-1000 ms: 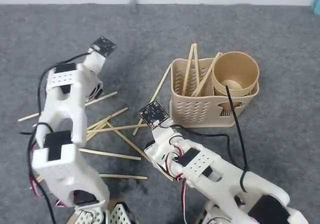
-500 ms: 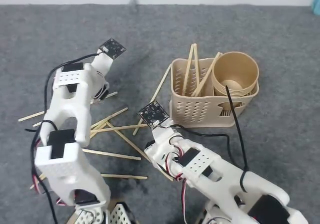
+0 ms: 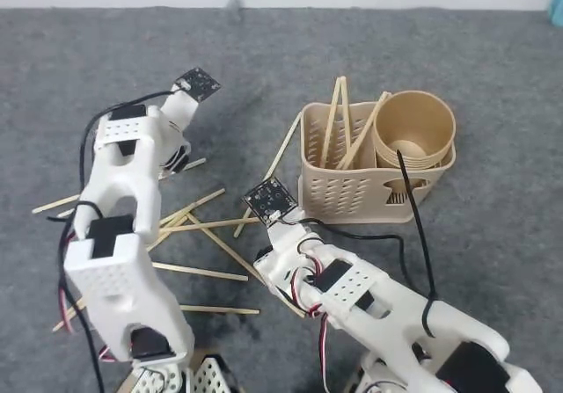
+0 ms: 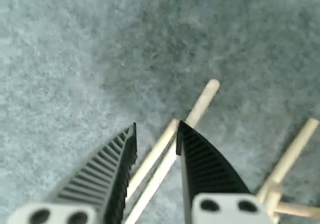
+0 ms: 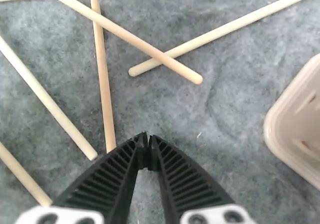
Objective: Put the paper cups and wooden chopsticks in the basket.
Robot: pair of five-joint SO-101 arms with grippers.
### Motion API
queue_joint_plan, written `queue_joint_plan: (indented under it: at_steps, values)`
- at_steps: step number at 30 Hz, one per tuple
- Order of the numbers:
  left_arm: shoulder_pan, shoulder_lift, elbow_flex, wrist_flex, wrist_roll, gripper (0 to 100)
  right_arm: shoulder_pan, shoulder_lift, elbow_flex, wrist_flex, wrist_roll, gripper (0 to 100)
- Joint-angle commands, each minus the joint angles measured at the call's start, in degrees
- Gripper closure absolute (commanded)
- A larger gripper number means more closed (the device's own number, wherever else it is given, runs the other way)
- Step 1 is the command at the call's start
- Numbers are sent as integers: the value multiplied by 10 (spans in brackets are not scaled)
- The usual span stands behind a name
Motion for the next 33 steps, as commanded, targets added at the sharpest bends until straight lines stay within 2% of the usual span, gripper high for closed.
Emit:
queue_joint_plan:
  at_steps: [1,15,19,24,28,33]
  values:
    - [1,4,-15,16,-5,870,7,-2,-37,2,6,991]
    - [2,6,-15,30,-5,912,7,-2,-37,3,6,991]
    - [2,6,-15,33,-5,995,7,-2,-37,3,6,991]
    - [1,-1,-28,35,-4,988,7,-2,-37,2,6,991]
    - [0,-38,-65,75,-2,988,7,-2,-37,2,6,991]
    - [1,-112,-106,93,83,988,7,-2,-37,2,6,991]
